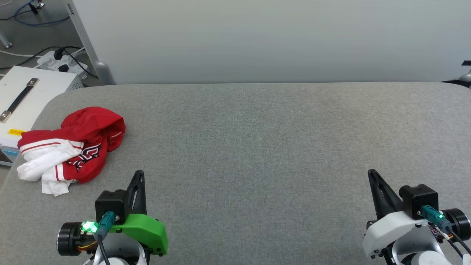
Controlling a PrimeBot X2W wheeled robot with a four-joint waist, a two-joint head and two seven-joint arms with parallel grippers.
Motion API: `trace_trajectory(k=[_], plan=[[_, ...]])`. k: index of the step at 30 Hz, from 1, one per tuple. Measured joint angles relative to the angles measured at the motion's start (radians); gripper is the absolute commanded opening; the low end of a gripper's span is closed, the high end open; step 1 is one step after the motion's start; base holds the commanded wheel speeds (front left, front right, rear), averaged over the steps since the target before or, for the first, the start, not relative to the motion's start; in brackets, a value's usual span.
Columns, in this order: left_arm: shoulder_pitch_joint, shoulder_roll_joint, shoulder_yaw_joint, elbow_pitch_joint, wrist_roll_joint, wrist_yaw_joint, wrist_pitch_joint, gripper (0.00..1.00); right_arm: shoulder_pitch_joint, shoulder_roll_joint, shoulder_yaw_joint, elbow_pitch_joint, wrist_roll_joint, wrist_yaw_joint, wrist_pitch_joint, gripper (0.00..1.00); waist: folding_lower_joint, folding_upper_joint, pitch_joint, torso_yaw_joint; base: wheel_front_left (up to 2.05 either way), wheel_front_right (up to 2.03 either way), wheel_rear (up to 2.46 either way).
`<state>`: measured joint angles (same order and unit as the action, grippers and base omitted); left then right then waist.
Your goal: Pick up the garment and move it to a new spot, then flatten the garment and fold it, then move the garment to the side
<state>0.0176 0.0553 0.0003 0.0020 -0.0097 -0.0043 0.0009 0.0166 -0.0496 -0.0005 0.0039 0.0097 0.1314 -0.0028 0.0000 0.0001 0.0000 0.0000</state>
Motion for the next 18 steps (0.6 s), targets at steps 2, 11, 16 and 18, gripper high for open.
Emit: trace_trajectory(k=[2, 11, 16, 18], plan=[[0.0, 0.0, 0.0, 0.0, 0.0, 0.0, 0.0, 0.0, 0.0, 0.0, 0.0, 0.0, 0.0, 0.0, 0.0, 0.0, 0.0, 0.0, 0.0, 0.0, 0.0, 0.0, 0.0], [0.0, 0.0, 0.0, 0.0, 0.0, 0.0, 0.0, 0.0, 0.0, 0.0, 0.0, 0.0, 0.0, 0.0, 0.0, 0.0, 0.0, 0.0, 0.0, 0.0, 0.0, 0.0, 0.0], [0.0, 0.0, 0.0, 0.0, 0.0, 0.0, 0.0, 0.0, 0.0, 0.0, 0.0, 0.0, 0.0, 0.0, 0.0, 0.0, 0.0, 0.0, 0.0, 0.0, 0.0, 0.0, 0.0], [0.0, 0.0, 0.0, 0.0, 0.0, 0.0, 0.0, 0.0, 0.0, 0.0, 0.0, 0.0, 0.0, 0.0, 0.0, 0.0, 0.0, 0.0, 0.0, 0.0, 0.0, 0.0, 0.0]])
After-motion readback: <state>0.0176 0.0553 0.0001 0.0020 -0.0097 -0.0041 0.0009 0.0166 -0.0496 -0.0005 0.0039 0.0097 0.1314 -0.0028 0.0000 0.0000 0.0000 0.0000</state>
